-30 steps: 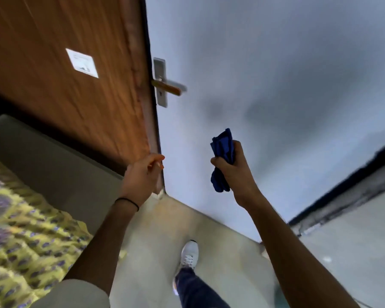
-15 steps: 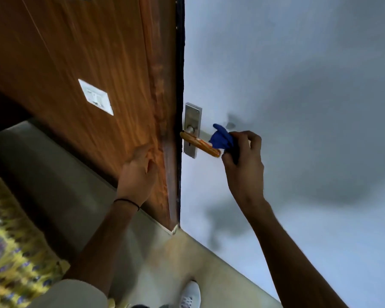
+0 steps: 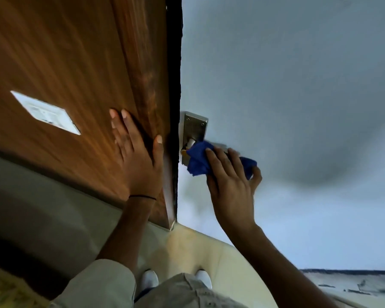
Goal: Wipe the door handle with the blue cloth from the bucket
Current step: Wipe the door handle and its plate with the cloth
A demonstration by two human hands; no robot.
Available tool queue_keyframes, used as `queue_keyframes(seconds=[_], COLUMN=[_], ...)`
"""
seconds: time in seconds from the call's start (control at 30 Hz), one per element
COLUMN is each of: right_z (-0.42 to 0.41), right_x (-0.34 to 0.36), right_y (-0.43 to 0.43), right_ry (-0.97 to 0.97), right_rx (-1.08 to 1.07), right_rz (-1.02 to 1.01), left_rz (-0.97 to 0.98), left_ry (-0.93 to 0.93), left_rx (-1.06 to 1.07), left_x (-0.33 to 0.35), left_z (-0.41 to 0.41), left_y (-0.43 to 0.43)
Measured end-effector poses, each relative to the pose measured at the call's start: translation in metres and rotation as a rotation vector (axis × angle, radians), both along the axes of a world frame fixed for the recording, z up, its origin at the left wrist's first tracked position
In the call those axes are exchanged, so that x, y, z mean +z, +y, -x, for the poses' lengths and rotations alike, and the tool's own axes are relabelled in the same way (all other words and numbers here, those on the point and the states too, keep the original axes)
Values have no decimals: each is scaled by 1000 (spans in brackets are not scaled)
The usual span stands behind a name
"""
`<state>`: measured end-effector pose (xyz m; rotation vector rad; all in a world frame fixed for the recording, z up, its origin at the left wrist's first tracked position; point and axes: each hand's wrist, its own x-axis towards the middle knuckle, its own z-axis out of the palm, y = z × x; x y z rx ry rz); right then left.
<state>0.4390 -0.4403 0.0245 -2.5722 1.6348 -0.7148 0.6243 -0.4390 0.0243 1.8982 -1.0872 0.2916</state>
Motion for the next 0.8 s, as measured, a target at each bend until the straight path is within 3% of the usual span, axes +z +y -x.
queue_keyframes(seconds=[0.17, 0.53, 0.7, 0.8], right_z=[-39, 0, -41, -25], right_x=[1, 2, 2, -1], right_y=[-7, 0, -10, -6], right_ry=[-18, 139, 116, 127], right_rx=[-5, -11, 88, 132], right_rz=[18, 113, 82, 119], left_rz=[67, 126, 141, 142], left_ry=[26, 105, 111, 113], left_rx=[-99, -177, -204, -204], left_x=[-11, -14, -12, -12], left_z=[-9, -7, -6, -6], left_y=[-9, -11, -10, -9])
